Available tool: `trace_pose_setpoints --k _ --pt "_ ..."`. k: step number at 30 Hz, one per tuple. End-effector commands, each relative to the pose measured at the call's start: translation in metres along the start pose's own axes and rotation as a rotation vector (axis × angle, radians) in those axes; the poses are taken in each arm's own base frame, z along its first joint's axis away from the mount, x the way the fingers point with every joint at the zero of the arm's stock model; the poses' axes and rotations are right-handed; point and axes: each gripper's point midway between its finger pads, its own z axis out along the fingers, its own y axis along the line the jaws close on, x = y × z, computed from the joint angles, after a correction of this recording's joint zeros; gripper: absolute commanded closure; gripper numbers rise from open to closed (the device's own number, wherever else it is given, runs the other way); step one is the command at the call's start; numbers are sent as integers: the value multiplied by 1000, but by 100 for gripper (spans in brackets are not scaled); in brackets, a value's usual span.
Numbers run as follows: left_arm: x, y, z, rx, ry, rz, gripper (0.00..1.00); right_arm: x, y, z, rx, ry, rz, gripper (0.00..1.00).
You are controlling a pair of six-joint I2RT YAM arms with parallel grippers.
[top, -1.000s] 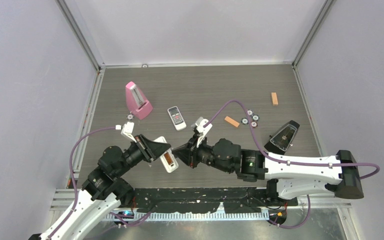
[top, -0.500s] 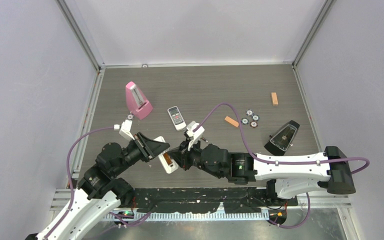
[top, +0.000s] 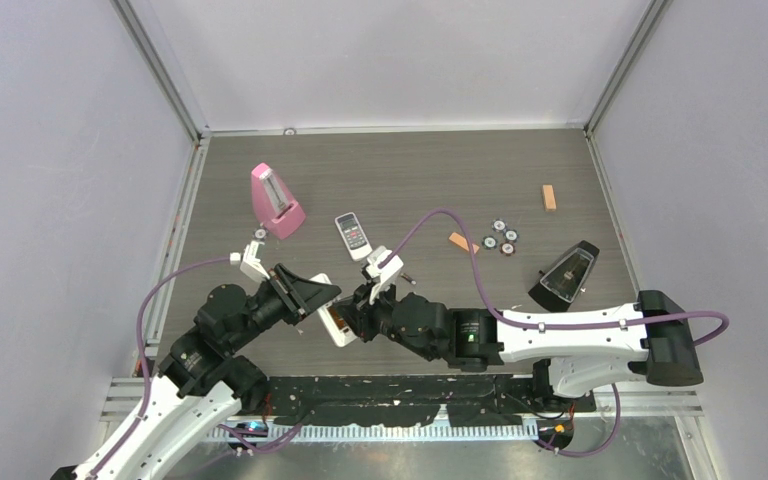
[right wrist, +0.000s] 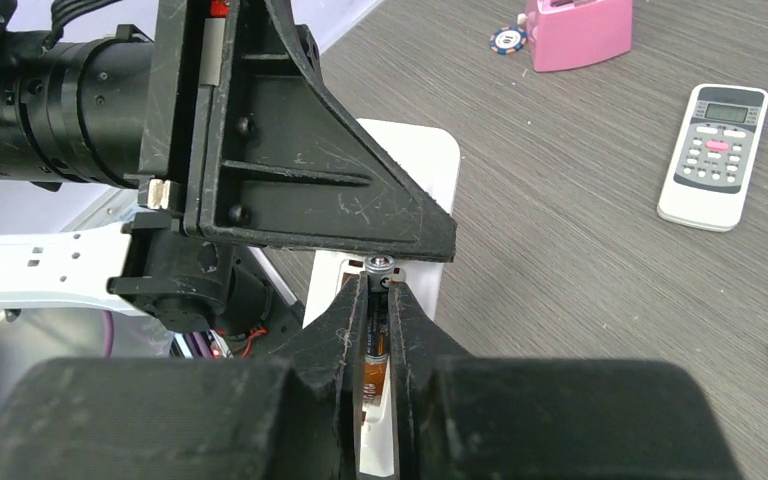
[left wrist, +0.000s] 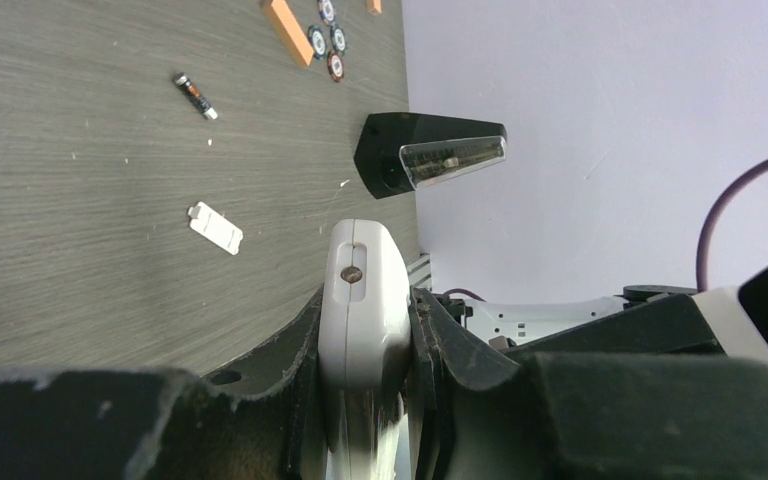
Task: Load the batteries into the remote control
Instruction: Load the battery into the remote control.
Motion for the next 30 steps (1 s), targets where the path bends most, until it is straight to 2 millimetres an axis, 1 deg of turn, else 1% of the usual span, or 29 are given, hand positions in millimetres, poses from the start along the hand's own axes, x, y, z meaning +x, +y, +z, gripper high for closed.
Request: trace_pose_setpoints --k 1,4,7,11,16,20,26,30 --pt "-6 -7 3 39 -31 -46 100 -12 0 0 34 -35 0 94" --pt "-5 -7 3 36 -27 -42 100 -6 -3 1 52 -5 -36 95" --pt "-5 -7 3 36 -27 -42 100 -1 0 1 41 28 -59 94" --pt "-7 -10 2 46 -35 -45 100 12 1 1 22 62 -57 94" --pt "-7 -12 1 58 -33 -22 100 18 -2 -1 35 92 -78 92" --pt "-8 -23 -1 112 -34 -10 100 28 -3 -4 33 146 -98 89" --pt "-10 -36 -7 160 -41 29 100 37 -2 -3 23 178 -101 89" --pt "-10 -40 -8 171 -37 50 100 42 -2 -2 26 198 -107 87"
